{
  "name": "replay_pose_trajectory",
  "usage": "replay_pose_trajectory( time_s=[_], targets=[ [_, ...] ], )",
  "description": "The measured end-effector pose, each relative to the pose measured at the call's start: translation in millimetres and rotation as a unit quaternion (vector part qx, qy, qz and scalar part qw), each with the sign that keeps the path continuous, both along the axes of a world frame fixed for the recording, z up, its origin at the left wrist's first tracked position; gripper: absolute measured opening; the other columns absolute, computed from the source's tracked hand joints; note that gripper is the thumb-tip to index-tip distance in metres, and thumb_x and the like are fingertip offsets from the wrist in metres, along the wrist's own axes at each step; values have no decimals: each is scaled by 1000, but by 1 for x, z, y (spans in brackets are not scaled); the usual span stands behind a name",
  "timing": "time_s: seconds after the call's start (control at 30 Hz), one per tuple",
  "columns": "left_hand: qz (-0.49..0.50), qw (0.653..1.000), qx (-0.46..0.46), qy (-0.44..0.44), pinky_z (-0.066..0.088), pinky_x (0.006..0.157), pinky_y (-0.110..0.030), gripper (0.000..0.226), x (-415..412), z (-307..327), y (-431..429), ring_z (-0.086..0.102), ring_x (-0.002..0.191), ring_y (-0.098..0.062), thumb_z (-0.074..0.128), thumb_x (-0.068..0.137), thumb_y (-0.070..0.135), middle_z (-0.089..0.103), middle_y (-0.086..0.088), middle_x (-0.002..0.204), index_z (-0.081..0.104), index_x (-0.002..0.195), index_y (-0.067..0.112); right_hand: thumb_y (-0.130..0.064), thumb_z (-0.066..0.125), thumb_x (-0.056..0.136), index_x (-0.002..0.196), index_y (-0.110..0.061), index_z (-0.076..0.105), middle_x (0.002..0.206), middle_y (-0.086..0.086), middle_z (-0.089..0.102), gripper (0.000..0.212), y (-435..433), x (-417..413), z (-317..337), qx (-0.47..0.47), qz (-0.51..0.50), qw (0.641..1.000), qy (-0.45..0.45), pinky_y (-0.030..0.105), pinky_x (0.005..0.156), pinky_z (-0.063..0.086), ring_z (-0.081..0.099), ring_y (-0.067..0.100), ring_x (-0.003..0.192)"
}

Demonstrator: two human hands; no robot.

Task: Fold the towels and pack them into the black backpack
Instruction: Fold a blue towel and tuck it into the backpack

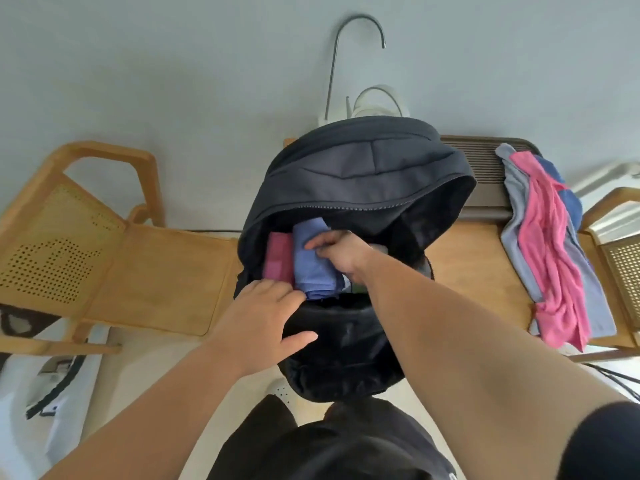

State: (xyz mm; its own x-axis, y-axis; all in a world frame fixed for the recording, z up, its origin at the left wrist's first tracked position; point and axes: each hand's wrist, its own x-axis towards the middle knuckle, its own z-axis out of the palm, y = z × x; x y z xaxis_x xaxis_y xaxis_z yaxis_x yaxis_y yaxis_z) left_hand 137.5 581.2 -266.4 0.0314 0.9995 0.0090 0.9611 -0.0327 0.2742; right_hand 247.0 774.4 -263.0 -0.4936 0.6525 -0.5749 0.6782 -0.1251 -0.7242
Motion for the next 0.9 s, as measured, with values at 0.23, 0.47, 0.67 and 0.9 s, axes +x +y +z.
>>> replay_pose_trajectory(
  time_s=[0.23, 0.47, 0.67, 0.9],
  targets=[
    [-10, 999, -50, -8, 46, 92, -34, 69, -4, 7, -1, 54, 97, -18, 16, 95, 70, 58, 7, 107, 63, 114, 23, -20, 66, 91, 136, -35, 51, 141, 5, 33, 50, -8, 10, -33, 74, 179, 970, -147, 27, 95, 45, 54, 24, 112],
    [21, 995, -94, 37, 48, 83, -36, 62, 4, 15, 30, 59, 90, -19, 15, 97, 58, 62, 5, 91, 67, 95, 24, -56, 65, 83, 148, -39, 31, 156, 12, 13, 76, -20, 11, -14, 426, 322, 796, -285, 46, 109, 36, 28, 35, 137],
    [8, 990, -126, 57, 48, 77, -36, 56, 2, 11, 42, 60, 84, -20, 24, 101, 56, 63, 1, 84, 65, 88, 21, -53, 43, 99, 157, -32, -17, 161, 6, -34, 86, -1, 27, -24, 330, 538, 680, -373, 55, 122, -8, -28, 30, 149],
    [5, 990, -135, 42, 36, 72, -34, 45, 3, 8, 32, 54, 73, -21, 25, 104, 52, 57, 2, 75, 45, 75, 24, -57, 37, 100, 154, -31, -23, 158, 4, -39, 85, -1, 14, -46, 288, 520, 697, -401, 58, 120, -12, -32, 32, 147]
  ],
)
